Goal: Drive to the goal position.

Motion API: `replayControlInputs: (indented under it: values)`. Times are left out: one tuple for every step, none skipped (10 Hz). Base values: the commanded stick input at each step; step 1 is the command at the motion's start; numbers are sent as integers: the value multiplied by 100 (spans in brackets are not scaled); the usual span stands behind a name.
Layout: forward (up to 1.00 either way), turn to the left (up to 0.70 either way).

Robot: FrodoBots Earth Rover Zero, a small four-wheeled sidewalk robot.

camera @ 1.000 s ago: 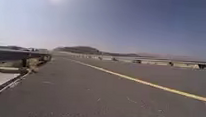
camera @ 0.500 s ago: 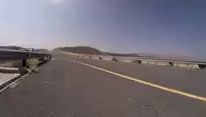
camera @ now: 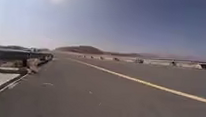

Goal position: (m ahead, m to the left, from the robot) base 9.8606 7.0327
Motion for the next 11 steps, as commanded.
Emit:
replayControlInputs:
  values:
    - [100, 0]
    - [100, 0]
    - [100, 0]
    - [100, 0]
    - [100, 0]
    - [100, 0]
    - [100, 0]
    - [100, 0]
    - [100, 0]
    - [100, 0]
    - [100, 0]
